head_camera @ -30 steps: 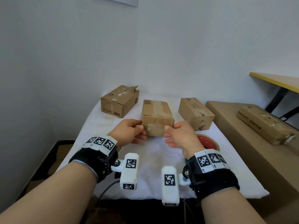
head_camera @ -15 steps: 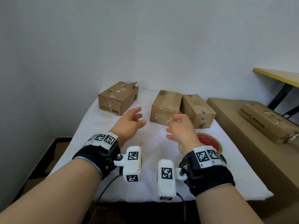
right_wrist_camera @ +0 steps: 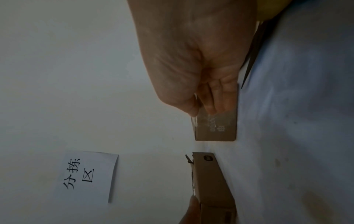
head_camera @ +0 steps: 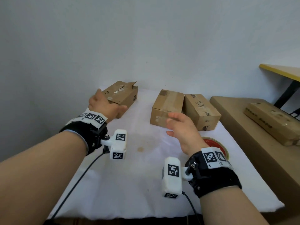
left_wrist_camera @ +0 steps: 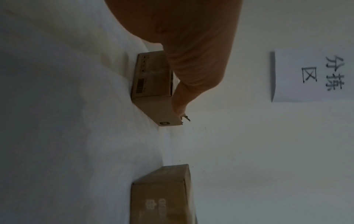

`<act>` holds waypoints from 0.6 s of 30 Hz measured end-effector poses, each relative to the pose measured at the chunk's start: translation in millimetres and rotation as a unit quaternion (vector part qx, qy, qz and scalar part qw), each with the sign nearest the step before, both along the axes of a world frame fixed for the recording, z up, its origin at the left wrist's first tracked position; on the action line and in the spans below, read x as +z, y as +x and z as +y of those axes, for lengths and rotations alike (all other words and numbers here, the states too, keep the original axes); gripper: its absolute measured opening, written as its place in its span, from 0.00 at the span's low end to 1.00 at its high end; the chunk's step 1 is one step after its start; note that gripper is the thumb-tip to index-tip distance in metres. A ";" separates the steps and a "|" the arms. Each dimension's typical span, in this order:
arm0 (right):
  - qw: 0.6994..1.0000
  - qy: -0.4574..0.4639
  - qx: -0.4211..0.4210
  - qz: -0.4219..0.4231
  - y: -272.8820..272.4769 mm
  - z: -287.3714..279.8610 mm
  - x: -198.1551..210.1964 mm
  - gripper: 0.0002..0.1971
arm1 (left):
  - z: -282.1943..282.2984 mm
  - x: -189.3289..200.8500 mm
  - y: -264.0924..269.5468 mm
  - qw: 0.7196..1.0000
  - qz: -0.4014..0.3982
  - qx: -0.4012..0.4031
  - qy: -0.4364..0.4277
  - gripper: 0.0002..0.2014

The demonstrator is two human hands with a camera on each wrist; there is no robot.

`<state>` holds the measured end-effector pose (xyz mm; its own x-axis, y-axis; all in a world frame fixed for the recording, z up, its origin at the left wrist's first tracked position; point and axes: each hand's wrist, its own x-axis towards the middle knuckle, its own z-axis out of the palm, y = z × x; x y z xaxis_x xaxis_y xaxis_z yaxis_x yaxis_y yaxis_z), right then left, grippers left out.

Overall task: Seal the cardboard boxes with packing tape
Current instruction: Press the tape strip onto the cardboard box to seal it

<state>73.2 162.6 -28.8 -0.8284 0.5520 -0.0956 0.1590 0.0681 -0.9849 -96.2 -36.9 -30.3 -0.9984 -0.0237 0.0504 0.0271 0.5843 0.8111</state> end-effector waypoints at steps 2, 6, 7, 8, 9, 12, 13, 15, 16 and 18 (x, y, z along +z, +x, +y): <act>1.000 0.006 0.000 -0.005 -2.5 4.6 0.2 0.18 | 3.8 0.9 -13.4 1.000 -0.008 0.001 -0.026 0.64; 0.999 0.033 -0.036 -0.017 -5.6 13.4 -3.2 0.28 | 5.6 0.0 -30.4 0.998 -0.045 -0.002 -0.048 0.70; 0.998 0.037 -0.040 -0.022 -5.4 15.2 -3.1 0.29 | 6.1 -0.1 -33.0 0.997 -0.054 -0.006 -0.054 0.70; 0.998 0.036 -0.041 -0.025 -5.2 16.2 -2.5 0.28 | 6.6 0.8 -34.8 0.996 -0.061 -0.010 -0.060 0.71; 0.998 0.033 -0.037 -0.028 -4.7 17.6 -1.5 0.26 | 7.8 2.1 -36.7 0.995 -0.068 -0.014 -0.065 0.72; 0.999 0.017 -0.010 -0.036 -3.0 16.0 1.2 0.18 | 8.9 7.5 -40.1 0.994 -0.082 -0.002 -0.077 0.73; 0.999 0.016 -0.003 -0.039 -2.2 15.2 1.5 0.16 | 9.5 9.7 -39.4 0.993 -0.084 0.006 -0.077 0.73; 0.999 0.016 0.005 -0.041 -1.8 14.8 1.9 0.13 | 10.9 14.9 -35.1 0.993 -0.086 0.023 -0.076 0.71; 0.999 0.017 0.006 -0.042 -1.3 14.7 2.3 0.12 | 11.2 16.0 -31.7 0.993 -0.086 0.027 -0.074 0.70; 0.999 0.018 0.007 -0.039 -0.3 14.2 4.0 0.11 | 9.1 15.8 -22.2 0.995 -0.079 0.026 -0.061 0.69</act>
<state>72.9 176.9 -24.7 -0.8265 0.5452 -0.1403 0.2341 0.1062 -0.9664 -118.3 -27.8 -14.5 -0.9919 -0.0783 -0.1005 -0.1269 0.6759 0.7260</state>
